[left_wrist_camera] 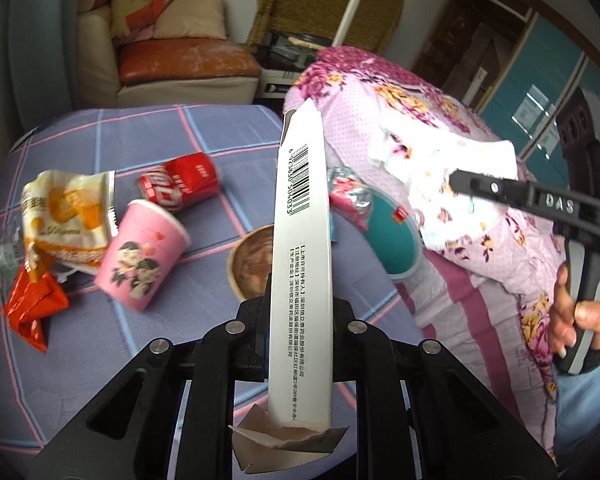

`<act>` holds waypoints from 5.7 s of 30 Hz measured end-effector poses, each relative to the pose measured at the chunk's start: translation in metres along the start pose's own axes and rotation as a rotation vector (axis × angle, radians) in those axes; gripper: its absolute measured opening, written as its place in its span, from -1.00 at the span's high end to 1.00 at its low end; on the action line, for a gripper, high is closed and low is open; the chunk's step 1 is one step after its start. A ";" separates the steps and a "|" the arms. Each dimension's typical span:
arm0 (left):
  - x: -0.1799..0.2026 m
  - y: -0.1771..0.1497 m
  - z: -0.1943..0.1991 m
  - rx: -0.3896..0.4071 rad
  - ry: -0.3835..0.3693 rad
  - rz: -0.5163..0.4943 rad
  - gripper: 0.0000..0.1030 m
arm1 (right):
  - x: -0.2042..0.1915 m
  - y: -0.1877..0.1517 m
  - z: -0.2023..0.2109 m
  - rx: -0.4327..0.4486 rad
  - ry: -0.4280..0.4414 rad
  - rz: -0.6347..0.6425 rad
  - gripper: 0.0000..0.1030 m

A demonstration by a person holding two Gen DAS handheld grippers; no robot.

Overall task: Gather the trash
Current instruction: 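Carry the mask with the right tool and the strip with the left tool toward the bin, then open the left tool over the bin while the right tool releases the mask into it, then withdraw both open tools from the bin toward the table, then grasp the silver-red snack wrapper with the right tool and lift it, then grasp the blue-white wrapper with the left tool while the right tool holds its wrapper, then carry both wrappers over the teal bin and open both tools to drop them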

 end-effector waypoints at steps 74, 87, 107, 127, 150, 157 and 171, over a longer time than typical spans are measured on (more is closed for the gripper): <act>0.078 0.061 -0.111 -0.101 0.061 -0.004 -0.81 | 0.183 0.001 -0.012 -0.117 -0.101 -0.281 -0.59; 0.049 0.051 -0.119 -0.120 0.083 0.010 -0.81 | 0.160 -0.008 -0.046 -0.160 -0.059 -0.307 -0.60; 0.006 0.056 -0.135 -0.130 0.066 0.075 -0.81 | 0.137 0.001 -0.129 -0.250 0.045 -0.348 -0.60; 0.023 0.056 -0.141 -0.145 0.061 0.009 -0.81 | 0.128 0.011 -0.124 -0.223 0.052 -0.295 0.16; 0.071 0.053 -0.199 -0.250 0.130 -0.086 0.63 | 0.182 0.002 -0.049 -0.126 -0.017 -0.342 0.15; 0.086 0.065 -0.167 -0.191 0.094 -0.068 0.69 | 0.189 -0.001 -0.030 -0.084 -0.008 -0.358 0.15; 0.166 0.063 -0.139 -0.143 0.015 -0.167 0.69 | 0.210 -0.012 0.020 0.001 -0.018 -0.396 0.15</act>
Point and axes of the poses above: each gripper's, at about its wrist camera, not at the fingertips, and z roughly against the way its jaws point, x to its right, y to its top, the point moved 10 cm from there along -z, roughly the way its jaws point, and after that the axes turned 14 degrees about y, right-handed, at the moved point
